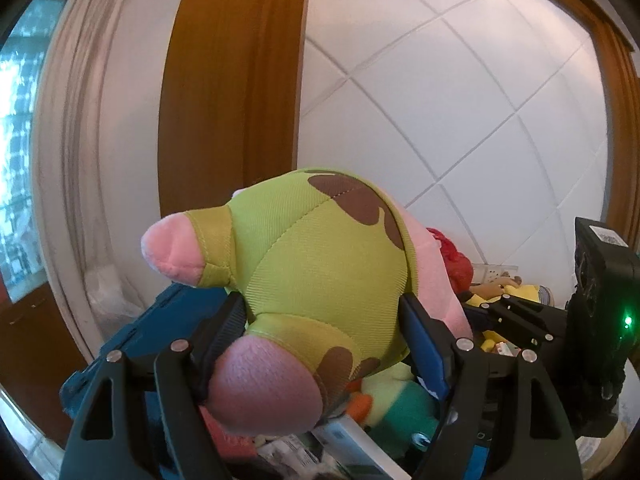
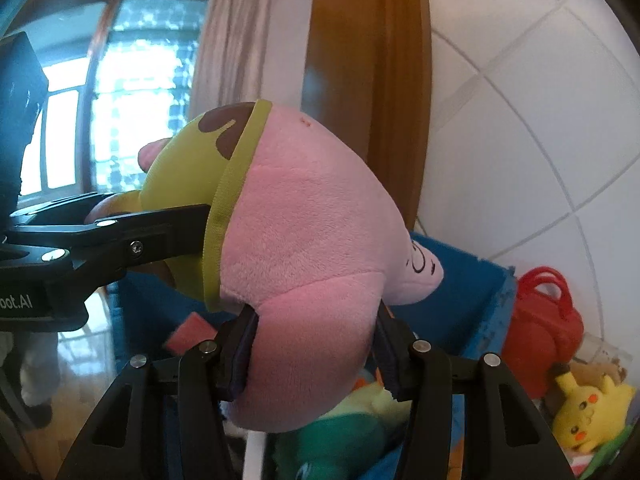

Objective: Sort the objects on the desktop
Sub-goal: 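Lift the starfish plush with both tools and carry it over the blue crate, then open both tools to release the starfish plush into the crate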

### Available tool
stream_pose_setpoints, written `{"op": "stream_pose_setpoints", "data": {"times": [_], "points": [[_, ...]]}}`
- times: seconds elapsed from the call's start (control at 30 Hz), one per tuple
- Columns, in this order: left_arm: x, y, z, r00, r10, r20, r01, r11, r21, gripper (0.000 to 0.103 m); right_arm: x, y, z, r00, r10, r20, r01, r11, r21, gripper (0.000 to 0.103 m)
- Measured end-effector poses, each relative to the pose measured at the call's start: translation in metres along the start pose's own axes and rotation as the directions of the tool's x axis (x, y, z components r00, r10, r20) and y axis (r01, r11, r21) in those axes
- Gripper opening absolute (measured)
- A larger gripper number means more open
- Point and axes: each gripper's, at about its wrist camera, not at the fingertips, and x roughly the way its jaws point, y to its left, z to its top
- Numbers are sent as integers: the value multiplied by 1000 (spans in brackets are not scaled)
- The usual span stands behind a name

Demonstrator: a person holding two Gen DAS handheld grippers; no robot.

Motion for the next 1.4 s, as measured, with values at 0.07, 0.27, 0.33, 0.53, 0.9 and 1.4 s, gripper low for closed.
{"op": "stream_pose_setpoints", "data": {"times": [0.07,0.27,0.33,0.53,0.9,1.4], "points": [[9,5,0,1000,3,-15,-3,1000,-8,83,17,-3,6,999,-27,-43,27,1000,-3,51],[34,21,0,998,12,-59,-14,999,-33,103,33,-15,10,994,-89,-70,89,996,7,68],[43,27,0,997,14,-73,-18,999,-41,103,37,-16,11,992,-98,-75,99,995,4,77],[58,43,-4,992,39,-121,-47,997,-66,103,39,-9,15,990,-114,-78,113,994,-11,81],[43,44,-21,989,58,-138,-68,995,-70,103,23,3,17,991,-123,-58,122,992,-24,102],[-5,18,-40,985,93,-148,-105,992,-72,103,-44,-5,-5,980,-194,-49,195,981,11,103]]}}
